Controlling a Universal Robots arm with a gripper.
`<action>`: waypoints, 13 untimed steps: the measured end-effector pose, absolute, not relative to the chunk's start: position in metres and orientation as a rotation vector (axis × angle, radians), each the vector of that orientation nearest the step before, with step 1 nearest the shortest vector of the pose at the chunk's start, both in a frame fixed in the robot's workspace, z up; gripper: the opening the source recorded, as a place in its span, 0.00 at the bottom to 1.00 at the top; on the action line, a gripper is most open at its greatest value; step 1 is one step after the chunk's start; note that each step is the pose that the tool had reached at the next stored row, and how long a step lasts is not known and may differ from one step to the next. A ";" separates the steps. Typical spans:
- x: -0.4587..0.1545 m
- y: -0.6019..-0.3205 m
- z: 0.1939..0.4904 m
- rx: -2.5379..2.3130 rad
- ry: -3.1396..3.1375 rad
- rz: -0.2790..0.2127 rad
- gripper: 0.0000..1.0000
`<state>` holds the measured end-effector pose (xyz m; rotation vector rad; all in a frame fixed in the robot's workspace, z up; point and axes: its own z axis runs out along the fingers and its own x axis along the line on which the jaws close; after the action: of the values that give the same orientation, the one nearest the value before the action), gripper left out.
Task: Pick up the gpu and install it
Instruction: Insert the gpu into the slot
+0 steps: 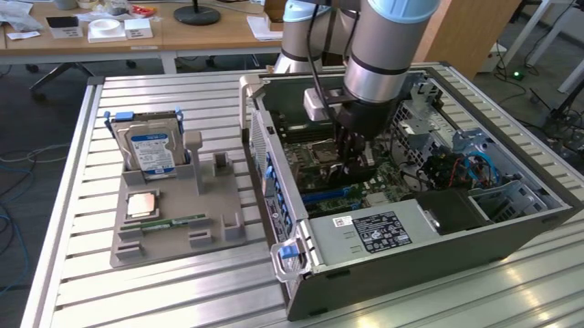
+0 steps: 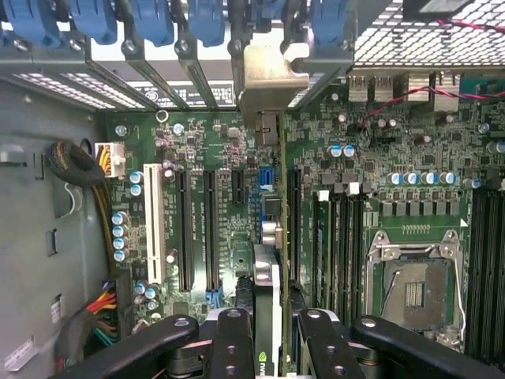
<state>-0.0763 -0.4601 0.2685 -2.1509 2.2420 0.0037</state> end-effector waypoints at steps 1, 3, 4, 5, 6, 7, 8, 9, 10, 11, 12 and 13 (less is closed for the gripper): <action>-0.077 -0.460 0.268 -2.151 2.242 0.004 0.27; -0.079 -0.460 0.268 -2.151 2.242 0.004 0.27; -0.079 -0.460 0.268 -2.151 2.242 0.003 0.27; -0.079 -0.461 0.268 -2.151 2.242 0.004 0.27; -0.079 -0.461 0.268 -2.151 2.242 0.004 0.27; -0.079 -0.461 0.268 -2.151 2.242 0.004 0.27; -0.079 -0.462 0.268 -2.151 2.242 0.004 0.27; -0.080 -0.462 0.268 -2.151 2.242 0.004 0.27; -0.081 -0.462 0.268 -2.151 2.242 0.004 0.27; -0.082 -0.462 0.267 -2.151 2.242 0.004 0.27; -0.083 -0.462 0.267 -2.151 2.242 0.004 0.27; -0.084 -0.462 0.267 -2.151 2.242 0.003 0.27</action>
<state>-0.0838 -0.4616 0.2666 -2.1510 2.2421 0.0035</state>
